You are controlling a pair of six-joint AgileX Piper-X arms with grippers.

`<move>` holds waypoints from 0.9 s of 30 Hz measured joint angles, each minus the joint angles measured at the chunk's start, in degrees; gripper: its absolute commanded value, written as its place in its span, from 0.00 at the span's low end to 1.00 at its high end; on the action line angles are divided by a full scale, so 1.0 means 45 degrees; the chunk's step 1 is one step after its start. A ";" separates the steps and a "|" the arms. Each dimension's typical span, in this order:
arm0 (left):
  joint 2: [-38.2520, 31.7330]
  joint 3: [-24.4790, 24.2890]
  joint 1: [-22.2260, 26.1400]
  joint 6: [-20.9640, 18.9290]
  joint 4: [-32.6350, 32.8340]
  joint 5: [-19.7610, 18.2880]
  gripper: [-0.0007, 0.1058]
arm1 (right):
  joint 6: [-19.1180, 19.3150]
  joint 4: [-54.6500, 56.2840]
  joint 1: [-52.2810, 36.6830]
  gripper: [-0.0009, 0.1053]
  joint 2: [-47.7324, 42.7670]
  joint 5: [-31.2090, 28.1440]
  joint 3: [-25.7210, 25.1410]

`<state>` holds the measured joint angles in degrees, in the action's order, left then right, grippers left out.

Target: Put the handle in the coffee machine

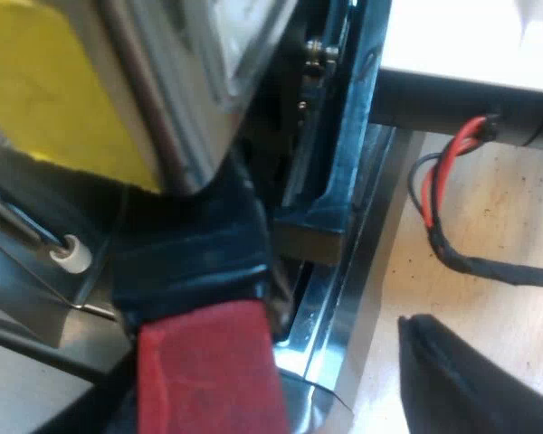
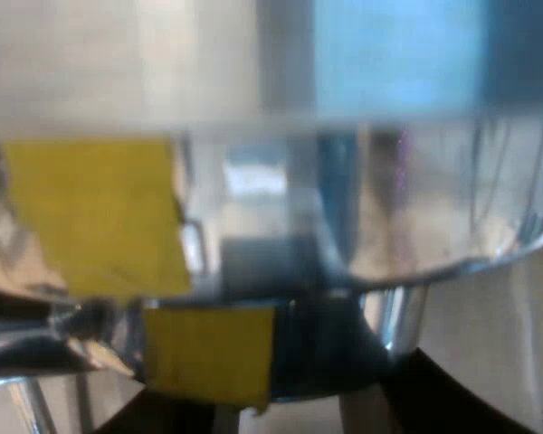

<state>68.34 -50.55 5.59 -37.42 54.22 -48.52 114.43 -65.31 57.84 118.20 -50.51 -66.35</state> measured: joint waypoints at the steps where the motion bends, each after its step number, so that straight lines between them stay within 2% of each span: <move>1: 0.0000 0.0000 0.0000 -0.0001 0.0132 0.0000 0.52 | 0.0000 0.0000 0.0000 0.27 -0.0026 0.0001 0.0000; 6: 0.0000 0.0000 0.0000 -0.0001 0.0634 0.0199 0.52 | 0.0069 0.0031 0.0000 0.27 -0.0102 -0.0142 0.0000; 16: -0.0012 -0.0092 0.0060 0.0056 0.0565 0.1012 0.52 | 0.0071 0.0031 -0.0026 0.27 -0.0132 -0.0254 0.0013; 21: -0.0459 -0.0487 0.0797 0.0054 0.0588 0.0973 0.52 | 0.0071 0.0031 -0.0026 0.27 -0.0132 -0.0254 0.0013; 23: -0.0869 -0.0710 0.1280 0.0084 0.0570 0.0663 0.52 | 0.0071 0.0031 -0.0026 0.27 -0.0132 -0.0254 0.0013; 27: -0.1163 -0.0879 0.1584 0.0084 0.0683 0.0464 0.52 | 0.0071 0.0031 -0.0026 0.27 -0.0132 -0.0254 0.0013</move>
<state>63.11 -54.51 12.72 -37.04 57.29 -46.43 114.74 -65.17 57.72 117.60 -51.66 -66.29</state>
